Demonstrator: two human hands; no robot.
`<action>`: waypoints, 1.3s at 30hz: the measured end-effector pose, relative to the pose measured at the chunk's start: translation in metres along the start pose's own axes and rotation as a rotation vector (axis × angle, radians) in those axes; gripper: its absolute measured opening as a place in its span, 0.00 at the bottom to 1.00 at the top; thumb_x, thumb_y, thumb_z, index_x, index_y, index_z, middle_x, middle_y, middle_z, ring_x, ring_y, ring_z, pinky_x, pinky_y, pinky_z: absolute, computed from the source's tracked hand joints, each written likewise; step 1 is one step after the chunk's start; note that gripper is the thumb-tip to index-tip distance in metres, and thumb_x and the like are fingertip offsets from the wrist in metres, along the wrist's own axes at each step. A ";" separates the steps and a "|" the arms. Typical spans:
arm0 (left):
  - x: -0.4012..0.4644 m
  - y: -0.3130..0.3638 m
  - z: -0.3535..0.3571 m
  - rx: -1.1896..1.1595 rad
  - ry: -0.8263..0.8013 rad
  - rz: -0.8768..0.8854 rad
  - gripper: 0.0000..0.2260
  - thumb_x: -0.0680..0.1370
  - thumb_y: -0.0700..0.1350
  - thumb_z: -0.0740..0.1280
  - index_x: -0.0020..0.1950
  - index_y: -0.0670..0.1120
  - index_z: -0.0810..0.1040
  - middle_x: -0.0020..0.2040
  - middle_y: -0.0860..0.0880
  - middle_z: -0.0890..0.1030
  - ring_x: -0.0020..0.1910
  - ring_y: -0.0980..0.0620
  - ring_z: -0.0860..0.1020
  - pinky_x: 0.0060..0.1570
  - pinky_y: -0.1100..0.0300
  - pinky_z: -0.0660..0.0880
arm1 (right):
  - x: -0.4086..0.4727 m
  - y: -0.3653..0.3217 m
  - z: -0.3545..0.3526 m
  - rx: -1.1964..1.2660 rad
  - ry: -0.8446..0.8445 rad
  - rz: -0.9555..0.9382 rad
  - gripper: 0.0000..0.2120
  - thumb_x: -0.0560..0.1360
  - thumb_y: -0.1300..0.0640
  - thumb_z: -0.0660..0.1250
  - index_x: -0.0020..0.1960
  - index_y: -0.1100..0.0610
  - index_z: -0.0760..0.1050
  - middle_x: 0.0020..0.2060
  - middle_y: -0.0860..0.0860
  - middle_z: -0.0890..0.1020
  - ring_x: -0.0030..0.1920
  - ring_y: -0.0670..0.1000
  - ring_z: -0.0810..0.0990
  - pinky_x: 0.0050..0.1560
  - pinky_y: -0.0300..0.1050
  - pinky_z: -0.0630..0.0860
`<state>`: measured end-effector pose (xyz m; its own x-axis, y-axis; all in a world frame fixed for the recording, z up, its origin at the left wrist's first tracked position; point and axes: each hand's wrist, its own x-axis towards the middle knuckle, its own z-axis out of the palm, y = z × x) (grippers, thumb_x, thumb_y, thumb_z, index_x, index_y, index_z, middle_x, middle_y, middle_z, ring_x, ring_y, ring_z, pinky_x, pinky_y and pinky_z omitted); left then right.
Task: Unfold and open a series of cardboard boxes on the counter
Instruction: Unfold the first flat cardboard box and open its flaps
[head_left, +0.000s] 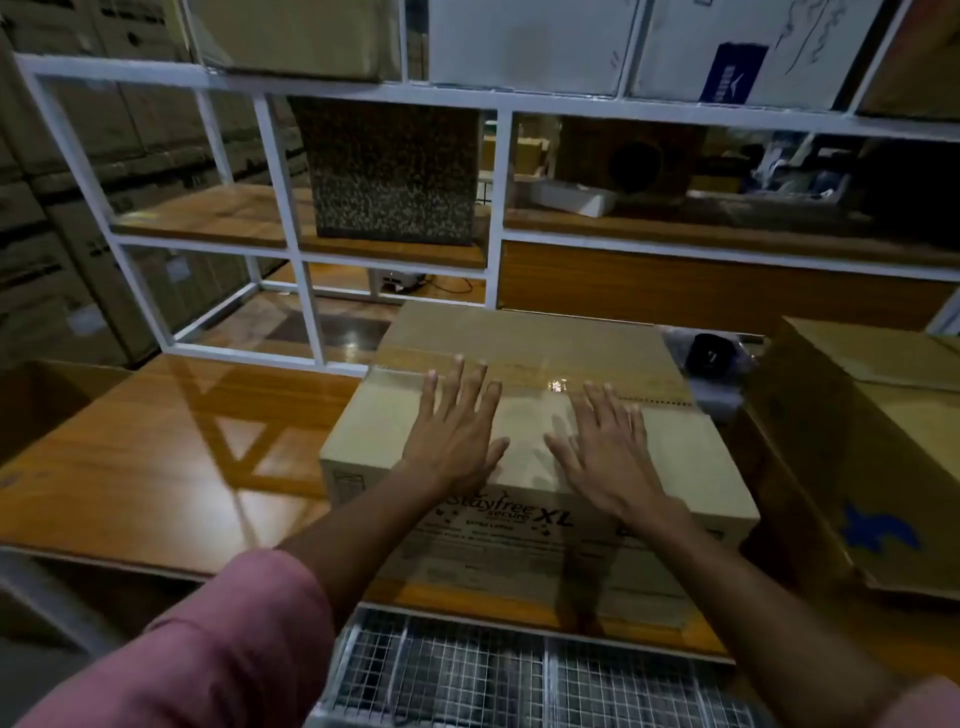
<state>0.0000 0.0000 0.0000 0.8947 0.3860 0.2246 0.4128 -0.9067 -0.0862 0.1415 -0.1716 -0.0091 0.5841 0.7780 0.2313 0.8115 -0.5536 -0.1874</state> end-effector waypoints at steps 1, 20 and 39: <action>-0.003 -0.003 0.007 -0.018 -0.039 -0.025 0.34 0.83 0.63 0.49 0.82 0.46 0.46 0.83 0.43 0.41 0.80 0.40 0.35 0.77 0.37 0.40 | -0.004 0.000 0.006 0.000 -0.051 0.037 0.38 0.77 0.31 0.39 0.80 0.50 0.50 0.81 0.52 0.50 0.81 0.54 0.43 0.78 0.61 0.44; 0.063 -0.046 0.051 -0.227 0.042 -0.099 0.20 0.79 0.61 0.55 0.64 0.50 0.72 0.62 0.45 0.70 0.60 0.45 0.68 0.58 0.46 0.67 | 0.066 0.019 0.029 -0.131 -0.028 0.175 0.21 0.78 0.35 0.50 0.64 0.44 0.68 0.62 0.52 0.70 0.62 0.54 0.67 0.62 0.57 0.62; -0.087 0.001 0.043 -0.116 0.224 -0.088 0.32 0.80 0.59 0.52 0.80 0.44 0.60 0.82 0.42 0.56 0.80 0.42 0.55 0.77 0.42 0.54 | -0.083 -0.011 0.027 -0.166 0.120 0.092 0.32 0.80 0.36 0.49 0.80 0.49 0.54 0.81 0.53 0.48 0.81 0.56 0.44 0.75 0.68 0.45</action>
<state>-0.0705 -0.0268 -0.0615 0.7912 0.4283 0.4364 0.4533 -0.8899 0.0515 0.0833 -0.2223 -0.0520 0.6453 0.6867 0.3347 0.7409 -0.6693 -0.0556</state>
